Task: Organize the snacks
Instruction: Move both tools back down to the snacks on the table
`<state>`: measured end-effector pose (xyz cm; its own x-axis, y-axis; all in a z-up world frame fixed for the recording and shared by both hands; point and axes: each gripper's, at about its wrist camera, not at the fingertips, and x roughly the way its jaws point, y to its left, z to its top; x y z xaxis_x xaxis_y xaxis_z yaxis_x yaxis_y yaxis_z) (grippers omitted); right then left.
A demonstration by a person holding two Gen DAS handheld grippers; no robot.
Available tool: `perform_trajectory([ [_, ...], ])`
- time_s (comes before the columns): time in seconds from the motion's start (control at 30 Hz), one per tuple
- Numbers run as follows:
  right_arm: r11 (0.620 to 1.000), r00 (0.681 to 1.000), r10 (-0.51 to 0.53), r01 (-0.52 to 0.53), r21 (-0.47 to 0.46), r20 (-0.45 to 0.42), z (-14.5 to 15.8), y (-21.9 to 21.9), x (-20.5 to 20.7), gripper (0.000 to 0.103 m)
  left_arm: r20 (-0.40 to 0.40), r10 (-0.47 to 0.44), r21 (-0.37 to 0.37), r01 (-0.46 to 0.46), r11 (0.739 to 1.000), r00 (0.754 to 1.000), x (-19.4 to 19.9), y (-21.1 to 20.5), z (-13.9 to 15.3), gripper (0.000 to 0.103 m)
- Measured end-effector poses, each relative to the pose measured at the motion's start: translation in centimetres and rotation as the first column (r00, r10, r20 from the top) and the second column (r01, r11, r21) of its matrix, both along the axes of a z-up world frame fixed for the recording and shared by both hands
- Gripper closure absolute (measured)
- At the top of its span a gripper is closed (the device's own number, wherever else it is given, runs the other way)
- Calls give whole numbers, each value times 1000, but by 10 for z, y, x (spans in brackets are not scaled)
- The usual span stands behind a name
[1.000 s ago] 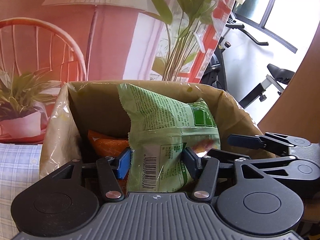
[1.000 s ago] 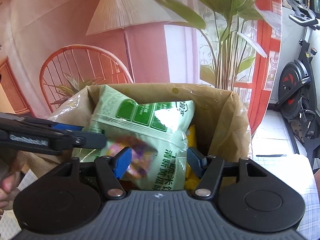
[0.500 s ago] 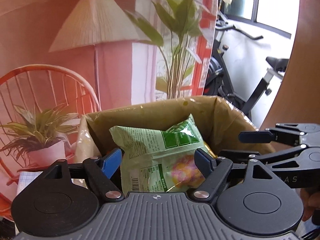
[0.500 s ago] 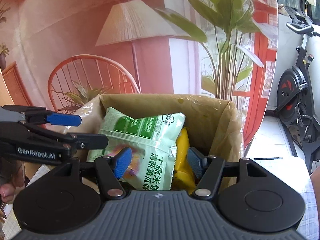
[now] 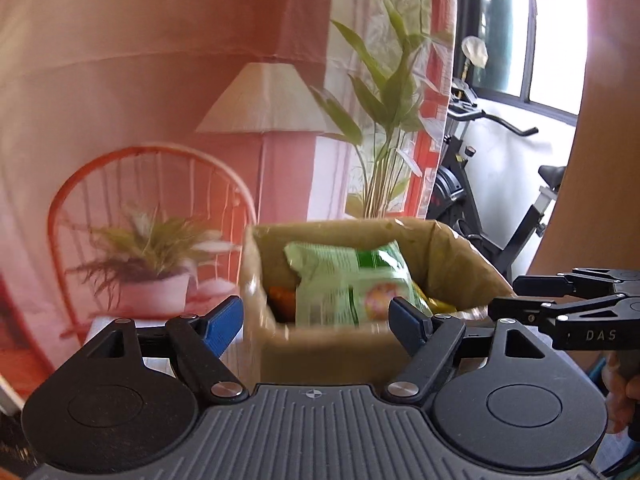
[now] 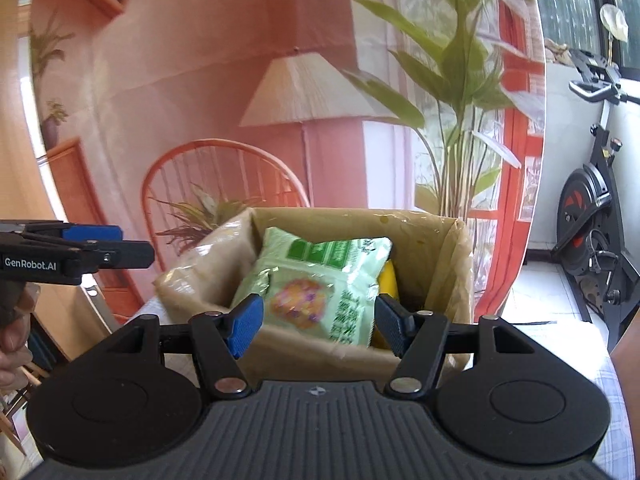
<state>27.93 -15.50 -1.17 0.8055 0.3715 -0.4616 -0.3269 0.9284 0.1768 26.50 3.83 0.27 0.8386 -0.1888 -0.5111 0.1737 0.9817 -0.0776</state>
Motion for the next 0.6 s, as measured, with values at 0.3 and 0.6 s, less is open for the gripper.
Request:
perform_trajectory([
  [0.3,999,999,32,-32,-3,6,-31,9,-67,37,-88,88,-48,-92,995,992,-78,8,-57,21],
  [0.6,1000,998,-2,0,-20,-64,-82,14,-104,37,-299,49,-74,-74,994,953,-103,-9,-136,20],
])
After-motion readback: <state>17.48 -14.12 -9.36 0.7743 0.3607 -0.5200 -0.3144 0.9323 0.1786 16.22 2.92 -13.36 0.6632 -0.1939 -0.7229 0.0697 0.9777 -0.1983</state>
